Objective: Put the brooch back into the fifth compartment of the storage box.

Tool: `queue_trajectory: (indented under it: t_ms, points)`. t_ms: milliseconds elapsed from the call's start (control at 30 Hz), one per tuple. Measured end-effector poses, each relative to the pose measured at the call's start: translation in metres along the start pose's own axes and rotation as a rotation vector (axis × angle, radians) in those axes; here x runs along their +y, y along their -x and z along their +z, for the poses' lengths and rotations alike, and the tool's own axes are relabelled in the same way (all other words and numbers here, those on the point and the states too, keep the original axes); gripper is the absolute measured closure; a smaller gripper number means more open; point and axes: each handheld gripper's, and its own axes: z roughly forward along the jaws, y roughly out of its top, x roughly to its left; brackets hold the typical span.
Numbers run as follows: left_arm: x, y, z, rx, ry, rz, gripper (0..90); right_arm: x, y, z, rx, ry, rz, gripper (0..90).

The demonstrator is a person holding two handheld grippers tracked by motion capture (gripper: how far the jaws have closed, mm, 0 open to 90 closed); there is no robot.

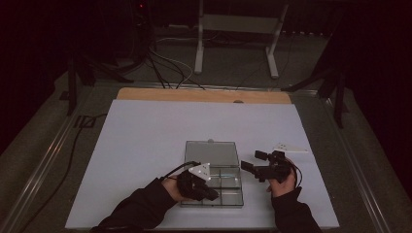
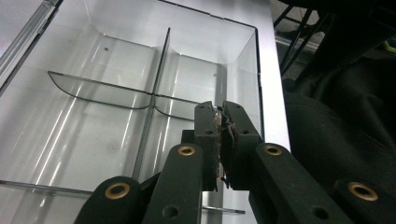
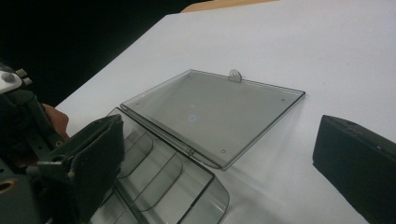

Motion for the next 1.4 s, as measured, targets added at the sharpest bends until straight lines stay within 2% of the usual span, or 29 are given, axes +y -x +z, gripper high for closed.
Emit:
queue_trajectory:
  t_ms: [267,333,400,500,700,867,1000,1133,1233,1400]
  points:
    - [0.001,0.000,-0.004,0.018,0.016,-0.007,87.5,0.000,0.000,0.000,0.000,-0.001,0.002,2.1]
    - [0.001,0.001,-0.005,0.026,0.022,-0.002,84.3,0.000,0.000,0.000,0.001,-0.001,0.000,2.1]
    - [0.001,0.002,-0.005,0.055,0.019,-0.001,76.0,0.000,0.000,0.000,0.000,-0.002,0.000,2.1]
    - [0.001,0.002,-0.007,0.059,0.025,-0.005,69.5,0.000,0.000,0.000,0.001,-0.001,-0.001,2.1]
    - [0.003,0.002,-0.012,0.063,0.053,-0.026,49.6,0.000,-0.001,0.000,0.003,-0.001,0.001,2.1]
    - [0.003,0.003,-0.016,0.072,0.067,-0.019,33.8,0.001,-0.003,0.000,0.009,0.001,-0.006,2.1]
    - [0.005,0.003,-0.020,0.081,0.066,-0.014,24.8,0.000,-0.003,0.000,0.007,-0.002,-0.002,2.1]
    - [0.006,0.002,-0.025,0.079,0.079,-0.025,18.2,0.000,-0.003,0.000,0.009,-0.001,-0.005,2.1]
    - [0.006,0.001,-0.030,0.084,0.091,-0.038,15.6,0.000,-0.004,0.000,0.008,-0.001,-0.006,2.1]
    - [0.008,-0.002,-0.035,0.108,0.091,-0.069,3.0,0.000,-0.004,0.000,0.008,-0.001,-0.007,2.1]
